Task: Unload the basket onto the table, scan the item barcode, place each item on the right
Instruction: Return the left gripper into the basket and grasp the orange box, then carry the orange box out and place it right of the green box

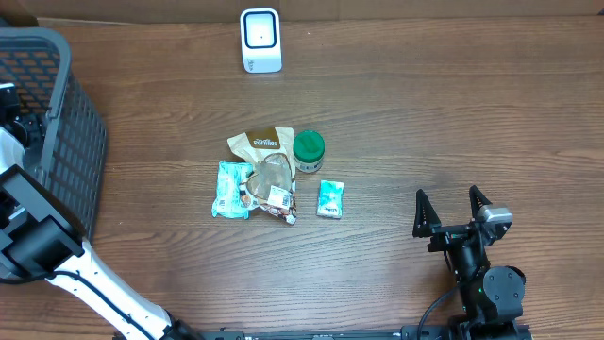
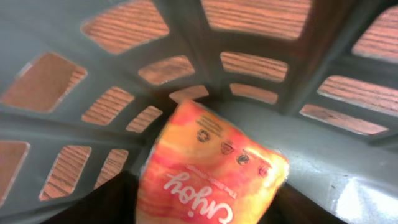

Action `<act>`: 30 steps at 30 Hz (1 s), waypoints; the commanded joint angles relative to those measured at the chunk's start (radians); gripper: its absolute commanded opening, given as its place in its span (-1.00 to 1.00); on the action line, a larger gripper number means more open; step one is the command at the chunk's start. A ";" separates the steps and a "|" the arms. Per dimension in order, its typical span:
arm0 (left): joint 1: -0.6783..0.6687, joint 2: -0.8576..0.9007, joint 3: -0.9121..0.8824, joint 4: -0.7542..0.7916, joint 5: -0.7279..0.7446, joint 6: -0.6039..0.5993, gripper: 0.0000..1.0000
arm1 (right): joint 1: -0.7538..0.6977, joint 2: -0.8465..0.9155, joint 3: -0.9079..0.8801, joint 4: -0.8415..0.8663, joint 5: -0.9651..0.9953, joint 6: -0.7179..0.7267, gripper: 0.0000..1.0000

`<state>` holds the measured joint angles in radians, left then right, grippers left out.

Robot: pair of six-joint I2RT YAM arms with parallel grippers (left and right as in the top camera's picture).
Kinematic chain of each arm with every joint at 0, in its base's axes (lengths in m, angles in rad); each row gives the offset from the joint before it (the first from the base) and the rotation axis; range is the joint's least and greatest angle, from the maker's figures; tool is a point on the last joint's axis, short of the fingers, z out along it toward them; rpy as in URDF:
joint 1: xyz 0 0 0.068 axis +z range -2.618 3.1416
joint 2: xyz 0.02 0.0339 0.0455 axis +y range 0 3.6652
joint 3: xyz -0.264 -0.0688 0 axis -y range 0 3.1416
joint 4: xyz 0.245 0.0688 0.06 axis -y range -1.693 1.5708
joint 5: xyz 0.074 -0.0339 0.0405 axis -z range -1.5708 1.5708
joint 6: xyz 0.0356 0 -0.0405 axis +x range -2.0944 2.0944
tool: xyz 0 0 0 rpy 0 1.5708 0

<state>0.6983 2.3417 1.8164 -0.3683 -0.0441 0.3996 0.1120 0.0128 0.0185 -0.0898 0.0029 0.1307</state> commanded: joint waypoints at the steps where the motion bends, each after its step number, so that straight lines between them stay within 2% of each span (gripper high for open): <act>1: 0.002 0.108 -0.030 -0.023 -0.018 0.007 -0.07 | -0.003 -0.010 -0.010 0.006 -0.005 -0.001 1.00; 5: 0.002 0.108 -0.030 -0.021 -0.019 0.013 -0.42 | -0.003 -0.010 -0.010 0.006 -0.005 -0.001 1.00; 9: 0.002 0.108 -0.030 -0.037 -0.018 0.012 -0.88 | -0.003 -0.010 -0.010 0.006 -0.005 -0.002 1.00; 20: -0.014 0.023 -0.027 -0.153 -0.018 0.010 -0.91 | -0.003 -0.010 -0.010 0.006 -0.006 -0.001 1.00; 30: -0.024 -0.256 -0.027 -0.274 -0.018 -0.117 -0.91 | -0.003 -0.010 -0.010 0.006 -0.006 -0.002 1.00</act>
<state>0.6868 2.2337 1.7931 -0.6178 -0.0704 0.3580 0.1120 0.0128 0.0185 -0.0898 0.0032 0.1307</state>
